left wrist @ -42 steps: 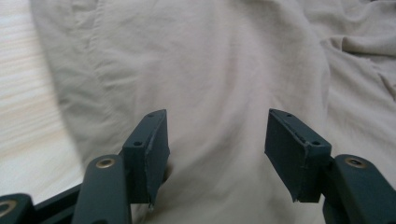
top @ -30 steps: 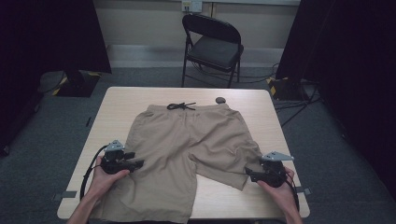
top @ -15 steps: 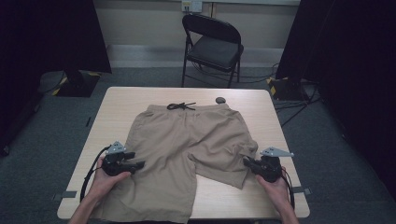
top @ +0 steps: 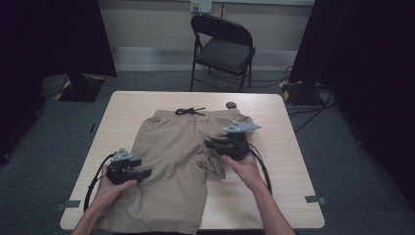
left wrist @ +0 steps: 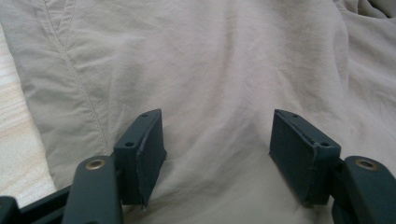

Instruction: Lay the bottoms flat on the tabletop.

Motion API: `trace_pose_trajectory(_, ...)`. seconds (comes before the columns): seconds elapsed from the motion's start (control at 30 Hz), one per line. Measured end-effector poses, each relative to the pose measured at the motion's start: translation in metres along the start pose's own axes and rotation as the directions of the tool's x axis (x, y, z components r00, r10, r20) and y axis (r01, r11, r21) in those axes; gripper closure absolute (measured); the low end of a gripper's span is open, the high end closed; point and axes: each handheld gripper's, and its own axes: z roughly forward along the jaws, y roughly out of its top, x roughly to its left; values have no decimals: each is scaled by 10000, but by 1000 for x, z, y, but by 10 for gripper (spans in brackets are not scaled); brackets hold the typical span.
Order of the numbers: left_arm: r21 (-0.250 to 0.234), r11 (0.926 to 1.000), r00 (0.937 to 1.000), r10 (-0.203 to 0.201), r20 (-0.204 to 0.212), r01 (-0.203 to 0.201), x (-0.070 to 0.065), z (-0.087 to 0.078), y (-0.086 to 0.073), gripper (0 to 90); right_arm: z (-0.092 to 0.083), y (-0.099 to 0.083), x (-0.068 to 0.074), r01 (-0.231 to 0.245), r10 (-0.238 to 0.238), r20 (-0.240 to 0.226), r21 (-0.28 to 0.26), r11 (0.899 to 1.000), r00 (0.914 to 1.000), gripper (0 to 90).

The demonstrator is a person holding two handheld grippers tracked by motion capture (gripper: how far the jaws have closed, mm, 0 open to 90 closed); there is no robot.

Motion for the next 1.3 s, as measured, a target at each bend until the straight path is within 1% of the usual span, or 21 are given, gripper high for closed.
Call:
trace_pose_trajectory(0.1, 6, 10000, 10000, 9, 3, -10, 0, 0, 0, 347, 37, 16, 12, 53, -44, -604, 158, 9999, 9982, 831)
trace_pose_trajectory(0.17, 23, 10000, 10000, -13, 48, 13, 1, 0, 0, 347, 62, 18, 17, -9, 49, -915, 442, 9990, 9958, 821)
trace_pose_trajectory(0.23, -1, 10000, 9999, -50, 105, 50, 1, 0, 0, 347, 86, 13, 20, 80, 2, -836, 968, 9953, 9965, 797)
trace_pose_trajectory(0.3, -23, 10000, 9999, -70, 132, 71, 2, -1, 0, 347, 106, 2, 16, -151, 282, -875, 1475, 9889, 9958, 746)
trace_pose_trajectory(0.37, -42, 9999, 9999, -113, 119, 114, 2, 0, 0, 347, 120, -11, 12, -271, 429, -792, 1900, 9814, 9959, 640)
trace_pose_trajectory(0.4, -42, 9999, 9998, -120, 125, 121, 2, 0, 0, 347, 123, -16, 10, -407, 557, -697, 2003, 9789, 9960, 603)
trace_pose_trajectory(0.47, -32, 9999, 9998, -107, 138, 108, 2, -1, 0, 347, 120, -20, 7, -608, 763, -778, 1855, 9808, 9940, 522)
trace_pose_trajectory(0.5, 10, 9999, 9998, -138, 148, 138, 2, -1, 0, 347, 116, -20, 7, -621, 767, -745, 1809, 9815, 9943, 484)
trace_pose_trajectory(0.6, -38, 9998, 9997, -176, 197, 177, 3, -1, 0, 347, 97, -14, 9, -499, 608, -706, 1467, 9879, 9956, 438)
trace_pose_trajectory(0.67, -38, 9999, 9998, -109, 137, 109, 2, 0, 0, 347, 80, -12, 10, -289, 372, -691, 1163, 9928, 9969, 439)
trace_pose_trajectory(0.7, -36, 9999, 9999, -96, 139, 97, 2, 0, 0, 347, 76, -12, 10, -300, 370, -627, 1102, 9935, 9973, 449)
trace_pose_trajectory(0.77, 0, 10000, 9999, -28, 127, 28, 2, -1, 0, 347, 66, -18, 8, -265, 328, -563, 1084, 9938, 9979, 544)
trace_pose_trajectory(0.8, -4, 10000, 9999, -35, 138, 35, 2, -1, 0, 347, 63, -23, 6, -170, 228, -485, 1159, 9931, 9986, 567)
trace_pose_trajectory(0.83, -50, 9999, 9998, -114, 133, 114, 2, 0, 0, 347, 62, -28, 4, -214, 265, -386, 1280, 9915, 9989, 590)
trace_pose_trajectory(0.87, -44, 9999, 9998, -123, 129, 123, 2, 0, 0, 347, 62, -34, 2, -230, 277, -315, 1404, 9898, 9991, 610)
trace_pose_trajectory(0.9, -45, 9999, 9998, -129, 143, 129, 2, 0, 0, 347, 63, -39, -1, -252, 299, -282, 1528, 9879, 9992, 607)
trace_pose_trajectory(0.93, 2, 9999, 9998, -156, 141, 156, 2, -1, 0, 347, 64, -44, -3, -352, 386, -178, 1611, 9863, 9991, 592)
trace_pose_trajectory(1.03, -34, 9998, 9997, -183, 188, 184, 2, -1, 0, 347, 71, -52, -7, -518, 557, -171, 1740, 9834, 9983, 510)
trace_pose_trajectory(1.1, -64, 9998, 9996, -212, 198, 213, 3, 0, 0, 347, 78, -56, -6, -545, 593, -201, 1887, 9805, 9980, 478)
trace_pose_trajectory(1.2, 4, 9999, 9998, -158, 157, 158, 2, -1, 0, 347, 87, -59, -2, -363, 410, -193, 2008, 9790, 9990, 435)
trace_pose_trajectory(1.3, -36, 9998, 9997, -181, 181, 181, 2, -1, 0, 347, 95, -61, 3, -132, 171, -166, 2108, 9774, 9997, 459)
